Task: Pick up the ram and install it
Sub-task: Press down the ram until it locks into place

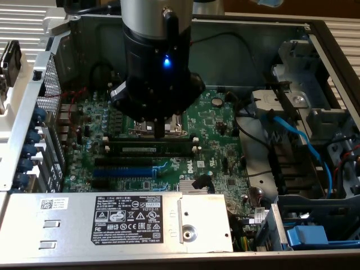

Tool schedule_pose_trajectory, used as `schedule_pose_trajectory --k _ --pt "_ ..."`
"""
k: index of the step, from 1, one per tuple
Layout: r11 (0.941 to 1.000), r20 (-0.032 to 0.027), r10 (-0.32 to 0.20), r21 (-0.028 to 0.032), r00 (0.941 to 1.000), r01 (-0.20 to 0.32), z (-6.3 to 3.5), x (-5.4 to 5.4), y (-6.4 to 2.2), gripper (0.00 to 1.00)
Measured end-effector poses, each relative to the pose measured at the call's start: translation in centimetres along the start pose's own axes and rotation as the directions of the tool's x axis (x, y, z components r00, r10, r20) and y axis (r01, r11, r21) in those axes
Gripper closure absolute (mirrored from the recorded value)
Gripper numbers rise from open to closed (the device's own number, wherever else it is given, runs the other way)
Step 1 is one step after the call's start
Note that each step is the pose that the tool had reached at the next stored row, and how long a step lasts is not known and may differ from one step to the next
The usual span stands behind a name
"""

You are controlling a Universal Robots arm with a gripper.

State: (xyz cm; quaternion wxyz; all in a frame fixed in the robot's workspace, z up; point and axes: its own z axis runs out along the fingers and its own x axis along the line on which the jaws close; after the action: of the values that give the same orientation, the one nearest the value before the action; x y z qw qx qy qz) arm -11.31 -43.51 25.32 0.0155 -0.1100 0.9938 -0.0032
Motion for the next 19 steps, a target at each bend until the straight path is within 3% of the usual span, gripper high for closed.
schedule_pose_trajectory --k 9,19 --pt "0.9940 -0.0036 0.109 0.0030 0.9940 -0.109 0.00 0.01 0.00 0.90" --pt "0.9897 -0.0059 0.143 0.0037 0.9897 -0.143 0.00 0.00 0.00 0.90"
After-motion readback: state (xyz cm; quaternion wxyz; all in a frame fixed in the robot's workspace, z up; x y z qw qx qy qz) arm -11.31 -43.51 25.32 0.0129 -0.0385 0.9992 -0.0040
